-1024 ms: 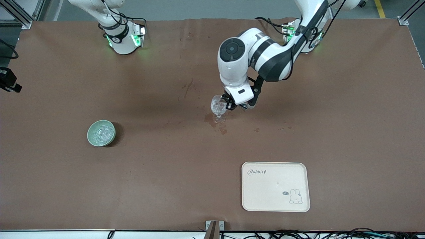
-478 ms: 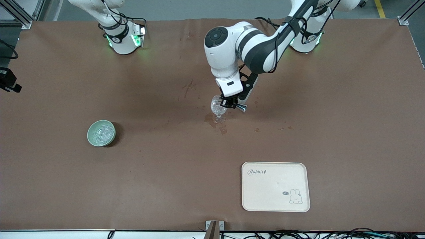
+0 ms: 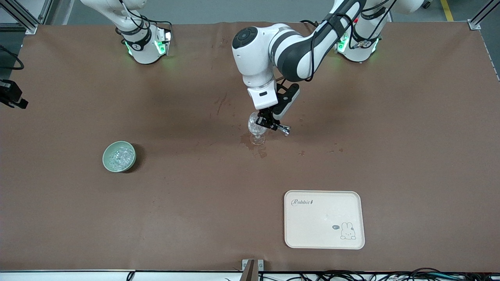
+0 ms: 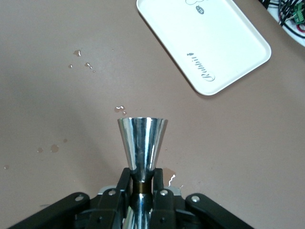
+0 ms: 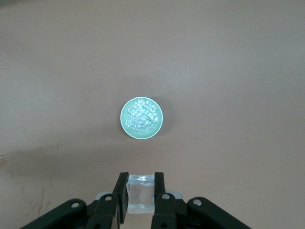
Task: Pour wine and add ice with both arms
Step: 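Tilt the jigger over the wine glass with the left gripper to pour, then carry the jigger to the white tray while the right gripper brings the cube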
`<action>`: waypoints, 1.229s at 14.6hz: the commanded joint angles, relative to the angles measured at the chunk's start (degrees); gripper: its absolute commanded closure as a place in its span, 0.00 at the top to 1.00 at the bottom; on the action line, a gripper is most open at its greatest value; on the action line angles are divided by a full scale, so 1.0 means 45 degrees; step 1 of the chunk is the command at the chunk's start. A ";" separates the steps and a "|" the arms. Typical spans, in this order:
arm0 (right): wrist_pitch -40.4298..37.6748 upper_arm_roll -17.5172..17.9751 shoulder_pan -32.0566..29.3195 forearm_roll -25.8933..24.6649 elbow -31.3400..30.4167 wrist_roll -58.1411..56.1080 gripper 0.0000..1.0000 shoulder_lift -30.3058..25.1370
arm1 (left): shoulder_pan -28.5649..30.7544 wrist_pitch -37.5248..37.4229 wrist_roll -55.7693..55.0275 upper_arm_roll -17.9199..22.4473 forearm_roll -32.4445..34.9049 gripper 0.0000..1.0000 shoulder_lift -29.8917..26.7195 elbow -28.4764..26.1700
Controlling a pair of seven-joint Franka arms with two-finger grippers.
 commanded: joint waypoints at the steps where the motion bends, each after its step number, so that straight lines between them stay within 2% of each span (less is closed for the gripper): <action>1: 0.0049 0.0415 -0.0369 0.0094 -0.0495 0.0212 0.01 -0.0410 | 0.0196 -0.0283 0.0422 0.0083 0.0045 0.01 0.0241 0.1003; 4: -0.0146 0.0434 -0.0233 0.0075 -0.0475 0.0619 0.01 -0.0351 | 0.1541 -0.0129 0.1514 0.0104 -0.2311 0.01 0.0455 0.1668; 7: -0.0693 0.1428 0.0332 0.0211 -0.0397 0.3114 0.00 -0.0332 | 0.3181 0.0320 0.1634 0.0084 -0.4890 0.01 0.1702 0.2976; 10: -0.0499 0.1956 0.1464 0.0638 -0.0320 0.5068 0.00 -0.0137 | 0.4918 0.1977 0.2567 0.0025 -0.7699 0.01 0.2427 0.3135; 13: 0.0727 0.2678 0.2732 0.0798 -0.0300 0.8091 0.00 0.0719 | 0.6345 0.2703 0.5180 0.0025 -1.1411 0.01 0.2993 0.3193; 18: 0.2078 0.2719 0.5388 0.0719 0.1122 1.2099 0.00 0.3373 | 0.8417 0.3115 0.9495 0.0045 -1.6958 0.01 0.4905 0.3272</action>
